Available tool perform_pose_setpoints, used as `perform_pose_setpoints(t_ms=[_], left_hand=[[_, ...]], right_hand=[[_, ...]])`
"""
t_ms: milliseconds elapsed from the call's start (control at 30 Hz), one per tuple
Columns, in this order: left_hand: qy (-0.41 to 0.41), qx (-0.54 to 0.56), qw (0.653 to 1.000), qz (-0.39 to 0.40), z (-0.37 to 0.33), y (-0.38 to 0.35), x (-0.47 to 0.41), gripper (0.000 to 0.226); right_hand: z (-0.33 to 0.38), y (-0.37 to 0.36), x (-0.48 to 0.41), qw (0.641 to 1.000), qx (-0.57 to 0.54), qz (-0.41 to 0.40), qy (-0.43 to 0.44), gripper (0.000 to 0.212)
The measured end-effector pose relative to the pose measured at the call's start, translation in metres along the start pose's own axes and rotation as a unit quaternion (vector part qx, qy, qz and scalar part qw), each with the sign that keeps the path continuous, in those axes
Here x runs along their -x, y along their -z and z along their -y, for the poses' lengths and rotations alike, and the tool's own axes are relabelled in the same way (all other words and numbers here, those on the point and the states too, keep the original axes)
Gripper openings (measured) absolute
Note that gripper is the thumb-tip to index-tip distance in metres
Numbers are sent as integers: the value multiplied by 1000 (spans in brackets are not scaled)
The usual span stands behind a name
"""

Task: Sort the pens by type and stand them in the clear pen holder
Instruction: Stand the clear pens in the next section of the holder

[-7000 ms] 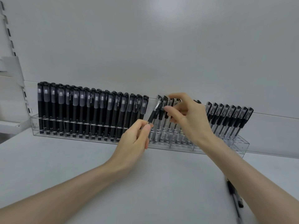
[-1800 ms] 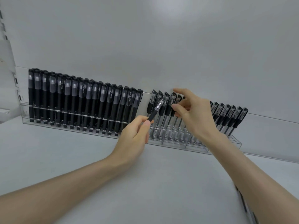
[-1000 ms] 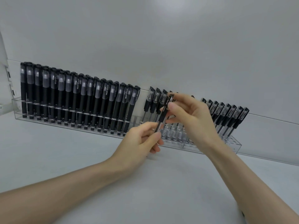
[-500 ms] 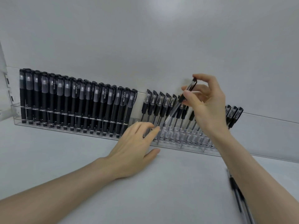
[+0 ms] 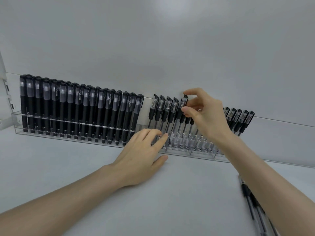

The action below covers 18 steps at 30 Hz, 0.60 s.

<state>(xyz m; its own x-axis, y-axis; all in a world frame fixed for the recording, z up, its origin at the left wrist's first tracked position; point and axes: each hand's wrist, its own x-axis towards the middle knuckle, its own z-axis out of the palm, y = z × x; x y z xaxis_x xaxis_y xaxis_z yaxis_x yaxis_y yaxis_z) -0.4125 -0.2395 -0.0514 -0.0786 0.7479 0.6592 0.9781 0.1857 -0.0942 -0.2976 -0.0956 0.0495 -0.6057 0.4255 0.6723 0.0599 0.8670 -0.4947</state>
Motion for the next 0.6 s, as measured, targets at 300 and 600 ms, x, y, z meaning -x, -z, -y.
perform_pose_setpoints(t_ms=[300, 600], left_hand=[[1, 2, 1000, 12, 0, 3, 0, 58], [26, 111, 993, 5, -3, 11, -1, 43]], right_hand=[[-4, -3, 5, 999, 16, 35, -11, 32], [0, 3, 15, 999, 40, 14, -22, 30]])
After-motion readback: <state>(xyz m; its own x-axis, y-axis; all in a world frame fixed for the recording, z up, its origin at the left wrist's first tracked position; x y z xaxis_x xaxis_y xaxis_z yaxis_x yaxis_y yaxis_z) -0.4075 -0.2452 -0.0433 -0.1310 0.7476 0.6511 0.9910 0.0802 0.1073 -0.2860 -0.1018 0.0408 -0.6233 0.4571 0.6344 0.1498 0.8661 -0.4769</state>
